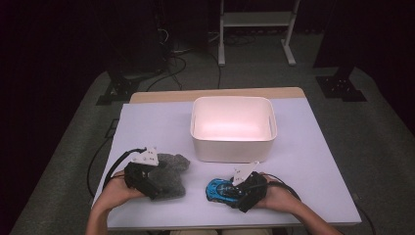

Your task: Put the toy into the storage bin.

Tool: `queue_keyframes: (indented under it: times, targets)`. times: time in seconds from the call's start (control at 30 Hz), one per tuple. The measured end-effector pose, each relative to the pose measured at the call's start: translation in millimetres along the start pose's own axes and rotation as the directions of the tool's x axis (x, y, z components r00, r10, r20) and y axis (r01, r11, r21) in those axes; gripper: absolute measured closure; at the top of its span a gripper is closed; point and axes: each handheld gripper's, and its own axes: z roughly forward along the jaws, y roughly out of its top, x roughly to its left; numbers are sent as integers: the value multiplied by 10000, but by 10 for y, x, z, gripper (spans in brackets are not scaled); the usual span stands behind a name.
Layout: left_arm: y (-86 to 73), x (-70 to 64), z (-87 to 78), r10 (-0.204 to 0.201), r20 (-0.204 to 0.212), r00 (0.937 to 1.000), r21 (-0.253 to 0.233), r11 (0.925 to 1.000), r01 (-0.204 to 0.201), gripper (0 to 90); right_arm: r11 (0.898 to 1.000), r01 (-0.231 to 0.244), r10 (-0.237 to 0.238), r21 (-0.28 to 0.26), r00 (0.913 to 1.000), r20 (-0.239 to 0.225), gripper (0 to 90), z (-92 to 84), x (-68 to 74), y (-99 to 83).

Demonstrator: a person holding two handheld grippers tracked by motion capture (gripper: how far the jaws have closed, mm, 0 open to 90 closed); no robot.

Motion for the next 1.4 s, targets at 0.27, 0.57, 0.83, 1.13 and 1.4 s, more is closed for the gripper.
queue_keyframes:
  times: [0.27, 0.57, 0.83, 1.13, 1.4]
  targets:
    - [-1, -2, 13, 89, -25, 10000, 113, 9999, -88, 92, 9999, 96, -97, -61, 9998, -167, 248, -16, -13, -2]
    - [-2, -8, 12, 92, 21, 10000, 120, 9999, -92, 92, 9984, 507, -495, 243, 9976, -490, 250, -25, -54, 33]
    - [-7, -8, 10, 101, 38, 9999, 130, 9999, -102, 92, 9980, 603, -589, 184, 9959, -692, 251, -36, -76, 19]
    - [-15, -3, 10, 69, 41, 10000, 130, 9999, -70, 92, 9996, 274, -281, -78, 9945, -1006, 253, -67, -128, -3]
    - [-16, -4, 5, 96, 61, 9999, 145, 9998, -97, 92, 9995, 58, -94, -308, 9928, -1192, 254, -80, -160, -31]
